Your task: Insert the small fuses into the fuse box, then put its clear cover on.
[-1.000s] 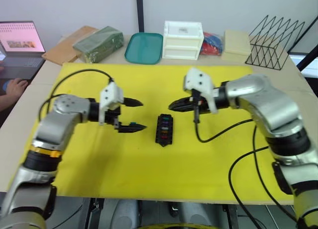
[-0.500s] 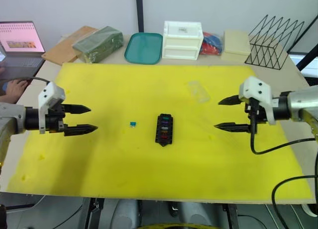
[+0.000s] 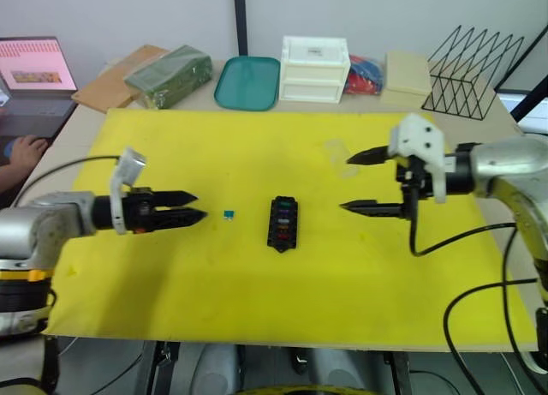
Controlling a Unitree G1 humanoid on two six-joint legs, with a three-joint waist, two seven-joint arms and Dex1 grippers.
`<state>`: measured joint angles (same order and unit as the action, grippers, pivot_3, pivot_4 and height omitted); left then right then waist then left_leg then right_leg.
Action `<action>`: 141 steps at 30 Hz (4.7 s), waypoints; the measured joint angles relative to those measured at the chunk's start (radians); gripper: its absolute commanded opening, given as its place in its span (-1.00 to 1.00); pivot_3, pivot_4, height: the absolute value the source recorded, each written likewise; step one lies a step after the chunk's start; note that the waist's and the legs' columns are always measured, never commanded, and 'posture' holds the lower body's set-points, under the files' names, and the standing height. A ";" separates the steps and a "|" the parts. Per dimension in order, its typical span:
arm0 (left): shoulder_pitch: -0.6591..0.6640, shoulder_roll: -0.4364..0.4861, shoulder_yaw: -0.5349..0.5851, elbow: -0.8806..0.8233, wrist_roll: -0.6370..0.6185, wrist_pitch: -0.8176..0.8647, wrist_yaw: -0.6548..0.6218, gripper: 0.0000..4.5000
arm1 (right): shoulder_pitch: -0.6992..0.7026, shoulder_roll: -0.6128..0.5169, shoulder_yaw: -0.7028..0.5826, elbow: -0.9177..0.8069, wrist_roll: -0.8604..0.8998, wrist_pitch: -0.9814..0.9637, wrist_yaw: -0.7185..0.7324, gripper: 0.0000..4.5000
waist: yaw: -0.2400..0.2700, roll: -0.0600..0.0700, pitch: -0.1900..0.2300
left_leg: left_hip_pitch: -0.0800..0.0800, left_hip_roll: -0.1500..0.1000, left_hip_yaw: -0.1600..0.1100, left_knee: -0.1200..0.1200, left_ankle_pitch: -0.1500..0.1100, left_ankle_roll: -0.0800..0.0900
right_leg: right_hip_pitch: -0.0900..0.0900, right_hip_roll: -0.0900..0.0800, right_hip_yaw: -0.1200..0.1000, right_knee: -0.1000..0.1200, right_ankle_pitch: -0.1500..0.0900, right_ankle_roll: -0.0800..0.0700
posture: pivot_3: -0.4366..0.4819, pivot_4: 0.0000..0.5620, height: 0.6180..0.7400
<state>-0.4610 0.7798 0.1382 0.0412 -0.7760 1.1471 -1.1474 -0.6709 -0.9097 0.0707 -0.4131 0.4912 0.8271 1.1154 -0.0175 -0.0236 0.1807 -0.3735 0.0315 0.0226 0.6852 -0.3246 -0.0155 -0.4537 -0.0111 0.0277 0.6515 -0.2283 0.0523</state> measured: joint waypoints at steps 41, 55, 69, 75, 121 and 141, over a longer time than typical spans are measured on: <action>-0.182 -0.178 -0.088 0.374 0.048 0.158 0.125 0.12 | -0.067 0.076 0.111 -0.074 0.051 0.062 -0.084 1.00 | 0.007 0.000 -0.001 | 0.001 -0.001 -0.001 0.000 0.000 0.000 | 0.002 -0.002 -0.001 0.000 0.000 0.000 | -0.05 -0.47 1.00; -0.200 -0.218 -0.108 0.432 0.110 0.076 0.114 -0.78 | -0.070 0.075 0.116 -0.074 0.048 0.062 -0.088 1.00 | 0.009 0.001 -0.001 | 0.005 -0.002 -0.002 0.001 0.000 0.000 | 0.008 -0.003 -0.002 0.000 0.000 0.000 | -0.05 -0.47 1.00; -0.126 -0.197 -0.120 0.305 0.153 -0.107 0.038 -0.99 | -0.102 0.085 0.119 -0.048 0.072 0.133 -0.092 1.00 | 0.003 0.001 -0.001 | 0.008 0.000 -0.002 0.001 0.000 0.000 | 0.009 -0.002 -0.002 0.000 0.000 0.000 | -0.05 -0.47 1.00; -0.085 -0.231 -0.003 -0.001 0.039 -0.231 0.015 -0.99 | -0.178 0.242 0.057 0.040 0.230 0.442 -0.199 1.00 | 0.004 0.000 -0.001 | 0.003 0.001 -0.004 0.001 0.000 -0.001 | 0.006 -0.004 -0.002 0.000 0.000 0.000 | -0.05 -0.47 1.00; -0.064 -0.240 -0.006 -0.220 -0.188 -0.194 0.125 -1.00 | -0.305 0.408 -0.124 0.184 0.465 0.738 -0.420 -0.49 | -0.001 0.000 -0.001 | 0.001 0.000 -0.003 0.001 0.000 0.000 | 0.005 -0.002 -0.003 -0.003 0.000 0.000 | -0.05 -0.47 1.00; -0.063 -0.237 -0.005 -0.225 -0.198 -0.195 0.144 -1.00 | -0.305 0.397 -0.119 0.184 0.464 0.714 -0.416 -0.99 | -0.001 0.000 -0.001 | 0.001 0.000 -0.003 0.000 0.000 0.000 | 0.005 -0.002 -0.003 -0.004 0.000 0.000 | -0.05 -0.47 1.00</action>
<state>-0.5241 0.5431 0.1330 -0.1841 -0.9740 0.9516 -1.0032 -0.9756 -0.5131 -0.0486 -0.2289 0.9557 1.5411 0.6995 -0.0181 -0.0232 0.1801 -0.3724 0.0312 0.0196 0.6854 -0.3244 -0.0159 -0.4485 -0.0132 0.0247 0.6480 -0.2280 0.0525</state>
